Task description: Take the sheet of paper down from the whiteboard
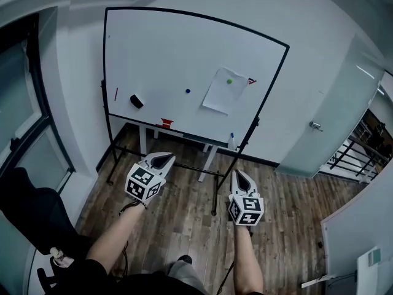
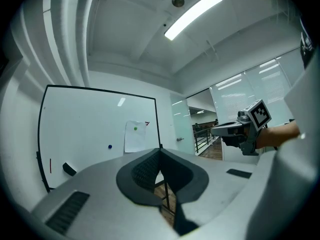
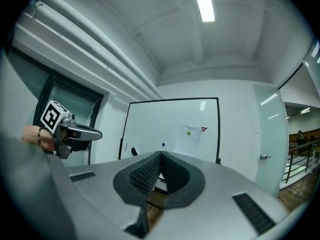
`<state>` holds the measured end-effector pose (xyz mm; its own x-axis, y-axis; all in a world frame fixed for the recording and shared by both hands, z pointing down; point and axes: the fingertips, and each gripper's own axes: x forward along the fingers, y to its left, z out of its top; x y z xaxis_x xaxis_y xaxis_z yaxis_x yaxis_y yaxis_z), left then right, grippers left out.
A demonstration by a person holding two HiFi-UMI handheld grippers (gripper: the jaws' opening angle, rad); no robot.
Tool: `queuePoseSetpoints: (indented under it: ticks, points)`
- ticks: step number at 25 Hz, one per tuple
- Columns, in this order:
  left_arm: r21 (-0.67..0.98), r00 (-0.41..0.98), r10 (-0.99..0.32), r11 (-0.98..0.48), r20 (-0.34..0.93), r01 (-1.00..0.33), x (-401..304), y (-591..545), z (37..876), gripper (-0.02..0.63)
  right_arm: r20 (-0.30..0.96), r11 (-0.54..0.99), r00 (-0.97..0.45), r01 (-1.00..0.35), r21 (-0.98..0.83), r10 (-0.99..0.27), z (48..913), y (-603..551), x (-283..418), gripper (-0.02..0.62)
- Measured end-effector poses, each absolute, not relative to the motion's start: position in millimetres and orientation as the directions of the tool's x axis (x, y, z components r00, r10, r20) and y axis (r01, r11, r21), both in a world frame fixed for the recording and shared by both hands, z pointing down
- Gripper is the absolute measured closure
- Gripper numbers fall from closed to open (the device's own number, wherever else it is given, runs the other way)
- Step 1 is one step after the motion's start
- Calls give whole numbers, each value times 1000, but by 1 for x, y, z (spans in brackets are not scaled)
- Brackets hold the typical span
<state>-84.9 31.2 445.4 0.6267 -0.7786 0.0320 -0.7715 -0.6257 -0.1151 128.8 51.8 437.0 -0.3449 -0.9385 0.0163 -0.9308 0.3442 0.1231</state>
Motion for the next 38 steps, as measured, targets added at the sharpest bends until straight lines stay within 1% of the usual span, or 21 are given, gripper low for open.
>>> queuePoseSetpoints:
  ticks: [9, 26, 32, 38]
  points:
    - [-110, 599, -800, -600, 47, -792, -104, -61, 463, 586, 23, 351, -351, -929, 120, -936, 453, -45, 120, 572]
    - [-141, 629, -777, -627, 36, -766, -51, -301, 427, 586, 2, 346, -349, -929, 130, -937, 422, -284, 161, 572]
    - [-139, 635, -771, -634, 41, -761, -34, -352, 426, 586, -7, 347, -350, -930, 122, -937, 418, -338, 172, 572]
    - [-132, 633, -771, -635, 63, -761, -32, -388, 432, 586, -5, 346, -349, -932, 110, -937, 419, -371, 174, 572]
